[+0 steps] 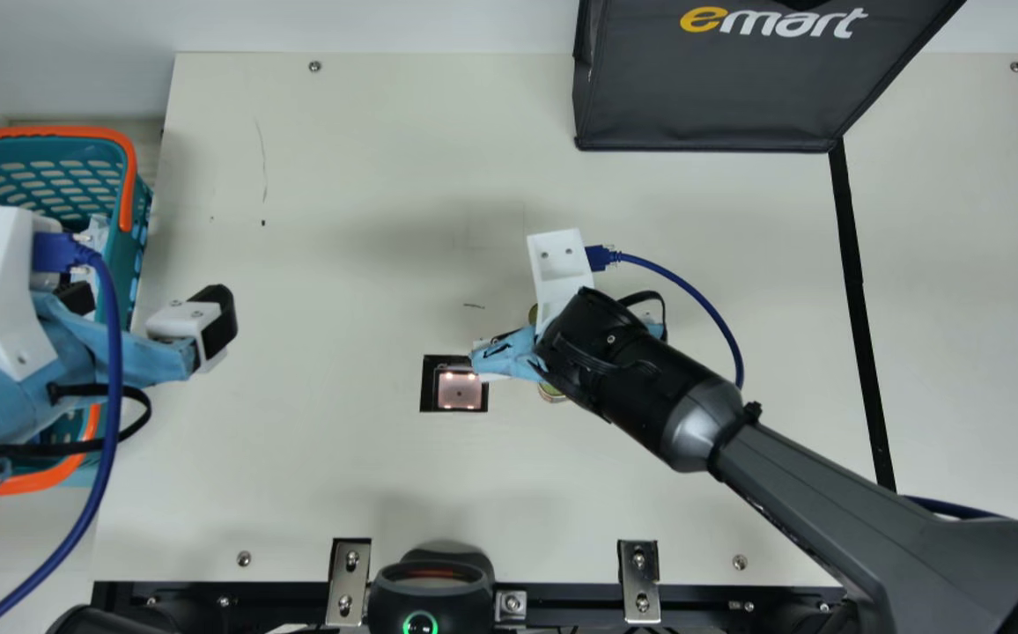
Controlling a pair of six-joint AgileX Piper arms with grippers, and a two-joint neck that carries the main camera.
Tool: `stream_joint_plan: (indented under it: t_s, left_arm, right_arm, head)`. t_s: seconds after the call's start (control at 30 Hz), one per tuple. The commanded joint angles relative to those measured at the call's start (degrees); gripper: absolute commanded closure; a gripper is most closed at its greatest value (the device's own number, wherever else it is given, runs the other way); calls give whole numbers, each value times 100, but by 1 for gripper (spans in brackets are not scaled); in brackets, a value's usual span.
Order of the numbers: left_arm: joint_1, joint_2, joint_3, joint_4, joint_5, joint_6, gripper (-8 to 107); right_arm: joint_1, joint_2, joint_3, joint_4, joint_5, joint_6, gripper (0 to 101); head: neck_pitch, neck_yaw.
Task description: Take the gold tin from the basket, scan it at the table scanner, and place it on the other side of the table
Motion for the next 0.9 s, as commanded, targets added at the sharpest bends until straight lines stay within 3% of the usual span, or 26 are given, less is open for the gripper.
stream_joint_plan:
  t_s: [0.0,0.1,0.37,0.57,0.87]
  left_arm:
    - [0,0,0,0,0,0,9]
    - [0,0,0,0,0,0,9]
    - [0,0,0,0,0,0,9]
    - [0,0,0,0,0,0,9]
    - [0,0,0,0,0,0,9]
  right_arm:
    - [-15,22,23,26,-37,-34,6]
    - [-42,67,35,88,-97,-74,6]
    - [-33,98,9,172,-112,-140,60]
    - [60,1,-141,142,104,-182,100]
    - [188,-220,-627,168,650,-431,101]
  head:
    - [-166,0]
    - [-166,0]
    - [-166,0]
    - [-166,0]
    - [-166,0]
